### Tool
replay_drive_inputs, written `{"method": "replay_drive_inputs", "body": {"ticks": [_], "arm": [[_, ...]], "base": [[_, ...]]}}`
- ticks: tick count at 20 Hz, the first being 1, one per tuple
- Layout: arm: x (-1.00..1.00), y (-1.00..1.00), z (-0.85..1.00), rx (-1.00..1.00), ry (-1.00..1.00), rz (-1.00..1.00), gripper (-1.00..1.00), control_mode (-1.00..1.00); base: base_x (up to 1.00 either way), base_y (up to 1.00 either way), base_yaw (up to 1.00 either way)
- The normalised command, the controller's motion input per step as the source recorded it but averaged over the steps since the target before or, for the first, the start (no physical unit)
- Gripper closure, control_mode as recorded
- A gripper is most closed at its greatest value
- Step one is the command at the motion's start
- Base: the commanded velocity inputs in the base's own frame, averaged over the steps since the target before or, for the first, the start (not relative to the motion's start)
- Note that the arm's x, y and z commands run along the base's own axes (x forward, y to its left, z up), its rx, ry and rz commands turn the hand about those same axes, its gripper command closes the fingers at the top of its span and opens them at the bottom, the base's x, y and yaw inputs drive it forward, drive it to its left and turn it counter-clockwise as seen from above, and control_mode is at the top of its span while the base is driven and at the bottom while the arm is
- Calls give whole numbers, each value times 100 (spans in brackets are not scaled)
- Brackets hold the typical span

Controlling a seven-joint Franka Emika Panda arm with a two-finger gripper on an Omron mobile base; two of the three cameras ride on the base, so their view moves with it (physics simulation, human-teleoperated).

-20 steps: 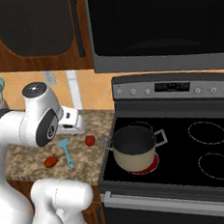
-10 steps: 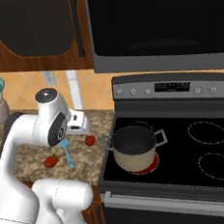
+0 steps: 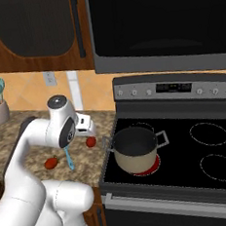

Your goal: Put the tomato and bell pepper in the pot. Retrieve the spatula and lightly stir the vegetables in the pot.

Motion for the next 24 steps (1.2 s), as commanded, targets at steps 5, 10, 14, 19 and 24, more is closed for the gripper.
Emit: {"method": "replay_drive_inputs", "body": {"ticks": [5,10,14,19,24], "arm": [[39,3,-22,0,0,0,-100,-100],[29,8,-24,0,0,0,-100,-100],[38,15,-26,0,1,0,-100,-100],[16,1,-31,0,2,0,-100,-100],[11,0,-30,0,4,0,-100,-100]], "base": [[0,0,0],[0,0,0],[0,0,0],[0,0,0],[0,0,0]]}}
